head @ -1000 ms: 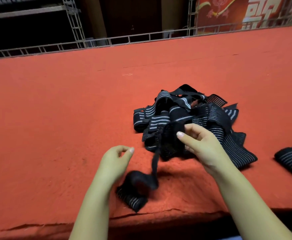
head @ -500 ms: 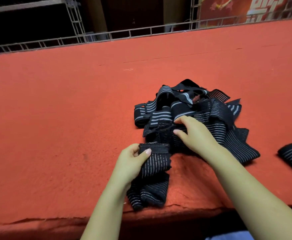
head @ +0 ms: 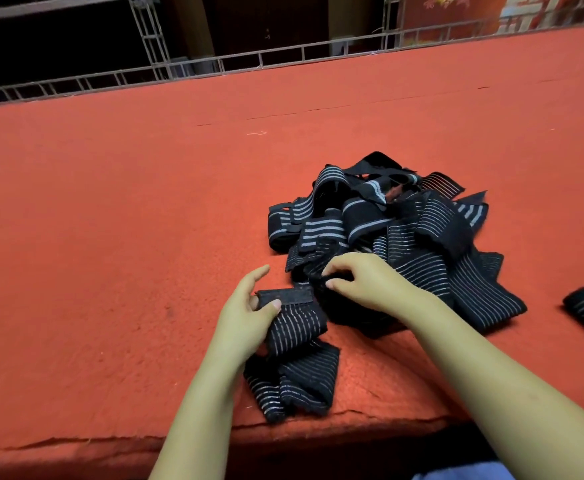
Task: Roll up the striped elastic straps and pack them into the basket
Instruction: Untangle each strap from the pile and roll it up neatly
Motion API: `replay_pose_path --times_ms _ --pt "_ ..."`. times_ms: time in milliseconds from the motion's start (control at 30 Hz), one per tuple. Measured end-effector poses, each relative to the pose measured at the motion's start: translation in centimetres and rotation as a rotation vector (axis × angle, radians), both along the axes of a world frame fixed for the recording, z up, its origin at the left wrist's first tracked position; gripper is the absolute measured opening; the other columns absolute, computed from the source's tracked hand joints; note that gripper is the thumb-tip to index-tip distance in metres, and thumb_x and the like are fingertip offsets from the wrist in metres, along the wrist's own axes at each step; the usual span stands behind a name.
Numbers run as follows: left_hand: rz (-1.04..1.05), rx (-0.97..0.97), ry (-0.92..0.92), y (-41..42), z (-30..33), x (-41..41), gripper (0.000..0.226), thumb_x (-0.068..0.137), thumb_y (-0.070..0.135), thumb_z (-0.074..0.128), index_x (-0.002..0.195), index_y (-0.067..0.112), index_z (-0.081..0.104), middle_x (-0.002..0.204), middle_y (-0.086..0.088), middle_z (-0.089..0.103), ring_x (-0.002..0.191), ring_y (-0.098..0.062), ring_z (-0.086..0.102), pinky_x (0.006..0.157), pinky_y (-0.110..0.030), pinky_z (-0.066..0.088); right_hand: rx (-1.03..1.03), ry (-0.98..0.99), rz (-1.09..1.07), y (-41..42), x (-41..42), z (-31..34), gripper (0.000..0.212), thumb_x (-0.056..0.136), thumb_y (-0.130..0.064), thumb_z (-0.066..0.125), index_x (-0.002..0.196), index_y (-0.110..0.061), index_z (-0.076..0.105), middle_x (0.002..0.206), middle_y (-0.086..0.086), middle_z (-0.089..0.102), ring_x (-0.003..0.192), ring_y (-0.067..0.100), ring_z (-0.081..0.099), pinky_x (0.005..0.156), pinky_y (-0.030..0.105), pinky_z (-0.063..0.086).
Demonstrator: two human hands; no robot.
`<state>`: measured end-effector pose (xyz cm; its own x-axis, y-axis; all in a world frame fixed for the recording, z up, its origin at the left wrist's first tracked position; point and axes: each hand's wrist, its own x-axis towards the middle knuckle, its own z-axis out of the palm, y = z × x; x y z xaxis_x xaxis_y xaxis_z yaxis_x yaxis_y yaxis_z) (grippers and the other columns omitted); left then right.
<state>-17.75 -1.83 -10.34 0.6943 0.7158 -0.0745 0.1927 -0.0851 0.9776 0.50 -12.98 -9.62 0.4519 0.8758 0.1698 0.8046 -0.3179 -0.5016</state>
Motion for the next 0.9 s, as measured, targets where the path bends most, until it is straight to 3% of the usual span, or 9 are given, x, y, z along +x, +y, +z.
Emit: replay_pose_path --times_ms 67,233,367,467,567,700,800,833,900 --pt "0.002 -0.058 -0.044 0.3 0.3 -0.1 0.041 0.094 0.001 0.058 0.121 0.031 0.054 0.096 -0.005 0.071 0.075 -0.009 0.067 0.064 -0.022 0.052 0.076 0.152 -0.004 -0.7 -0.2 0.8 0.008 0.088 -0.019 0.064 0.086 -0.028 0.064 0.096 -0.013 0.064 0.088 0.002 0.055 0.080 0.020 0.037" --pt "-0.095 -0.280 -0.176 0.2 1.3 -0.3 0.005 0.095 0.010 0.055 0.092 0.009 0.059 0.074 -0.004 0.063 0.056 -0.009 0.058 0.049 -0.020 0.045 0.433 0.819 -0.056 -2.9 -1.6 3.1 0.009 0.077 -0.015 0.056 0.069 -0.020 0.055 0.070 -0.010 0.057 0.068 0.006 0.052 0.068 0.023 0.042" --pt "-0.230 -0.531 -0.320 0.1 1.6 0.1 0.034 0.074 0.021 0.076 0.101 0.005 0.062 0.094 -0.013 0.062 0.080 -0.021 0.059 0.072 -0.035 0.048 0.667 1.109 0.030 -4.3 -2.9 4.6 0.007 0.067 -0.014 0.046 0.068 -0.012 0.052 0.066 0.002 0.053 0.060 0.011 0.050 0.055 0.023 0.043" --pt "-0.317 -0.826 -0.414 -0.6 2.1 0.8 0.057 0.054 0.015 0.091 0.105 0.002 0.068 0.103 -0.016 0.070 0.086 -0.027 0.070 0.074 -0.039 0.059 0.727 1.240 0.141 -4.6 -3.8 5.8 0.009 0.071 -0.013 0.045 0.074 -0.008 0.051 0.070 0.005 0.055 0.060 0.014 0.053 0.056 0.026 0.046" --pt "-0.469 -1.054 -0.480 -1.2 2.7 1.2 0.067 0.055 0.014 0.094 0.113 -0.004 0.067 0.113 -0.024 0.068 0.098 -0.036 0.070 0.080 -0.047 0.059 0.698 1.209 0.151 -4.8 -4.1 5.8 0.010 0.071 -0.013 0.045 0.075 -0.007 0.050 0.071 0.007 0.053 0.061 0.015 0.052 0.056 0.027 0.045" --pt "-0.487 -1.099 -0.567 -1.7 3.2 1.6 0.066 0.059 0.012 0.092 0.117 -0.005 0.065 0.117 -0.025 0.066 0.103 -0.038 0.068 0.083 -0.051 0.057 0.641 1.149 0.081 -5.3 -4.1 4.7 0.007 0.070 -0.014 0.046 0.069 -0.011 0.052 0.068 0.006 0.052 0.063 0.016 0.049 0.058 0.029 0.041" --pt "-0.349 -0.909 -0.594 -2.7 3.8 1.9 0.043 0.068 0.014 0.083 0.107 0.001 0.071 0.108 -0.021 0.070 0.094 -0.031 0.071 0.079 -0.044 0.059 0.493 0.806 -0.062 -5.6 -4.1 4.3 0.006 0.074 -0.021 0.052 0.069 -0.020 0.051 0.069 -0.003 0.049 0.069 0.013 0.044 0.066 0.032 0.036" --pt "-0.289 -0.813 -0.595 -2.9 4.1 1.8 0.024 0.075 0.014 0.072 0.096 0.002 0.074 0.098 -0.018 0.072 0.086 -0.027 0.072 0.073 -0.039 0.060 0.445 0.683 -0.095 -5.9 -3.9 4.1 0.011 0.082 -0.022 0.056 0.071 -0.021 0.052 0.066 -0.010 0.048 0.068 0.008 0.043 0.067 0.029 0.035" --pt "-0.196 -0.660 -0.602 -2.8 4.7 1.8 0.023 0.080 0.013 0.055 0.093 0.002 0.071 0.086 -0.013 0.074 0.077 -0.022 0.073 0.066 -0.032 0.060 0.400 0.500 -0.119 -6.8 -3.4 3.9 0.013 0.091 -0.020 0.062 0.079 -0.020 0.056 0.059 -0.020 0.050 0.060 -0.001 0.043 0.065 0.017 0.036"
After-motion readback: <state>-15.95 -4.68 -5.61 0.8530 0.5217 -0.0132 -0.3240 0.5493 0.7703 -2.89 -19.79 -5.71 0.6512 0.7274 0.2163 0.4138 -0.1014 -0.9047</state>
